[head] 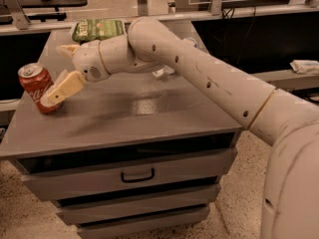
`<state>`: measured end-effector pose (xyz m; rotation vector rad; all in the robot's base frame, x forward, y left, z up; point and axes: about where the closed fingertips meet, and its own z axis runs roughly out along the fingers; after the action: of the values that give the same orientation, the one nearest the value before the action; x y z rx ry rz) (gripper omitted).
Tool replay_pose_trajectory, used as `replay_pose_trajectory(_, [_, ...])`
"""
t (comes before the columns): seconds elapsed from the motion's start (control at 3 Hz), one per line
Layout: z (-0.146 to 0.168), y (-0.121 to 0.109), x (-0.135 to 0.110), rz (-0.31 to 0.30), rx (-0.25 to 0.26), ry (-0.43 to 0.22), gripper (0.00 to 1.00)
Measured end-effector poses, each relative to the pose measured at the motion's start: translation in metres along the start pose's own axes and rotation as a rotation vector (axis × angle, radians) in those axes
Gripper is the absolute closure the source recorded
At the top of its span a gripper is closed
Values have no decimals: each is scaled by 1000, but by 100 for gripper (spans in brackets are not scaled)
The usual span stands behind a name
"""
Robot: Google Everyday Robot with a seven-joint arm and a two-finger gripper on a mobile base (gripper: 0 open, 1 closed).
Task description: Pick coke can
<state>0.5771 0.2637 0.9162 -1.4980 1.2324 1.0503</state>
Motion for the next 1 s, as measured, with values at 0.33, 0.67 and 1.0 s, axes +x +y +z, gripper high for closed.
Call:
replay_pose_trajectory(0.33, [18, 4, 5, -24, -15, -28, 0])
replay_pose_trajectory(0.67, [37, 14, 8, -54, -42, -19, 18])
replay_pose_trajectory(1.0, [46, 18, 12, -64, -47, -5, 42])
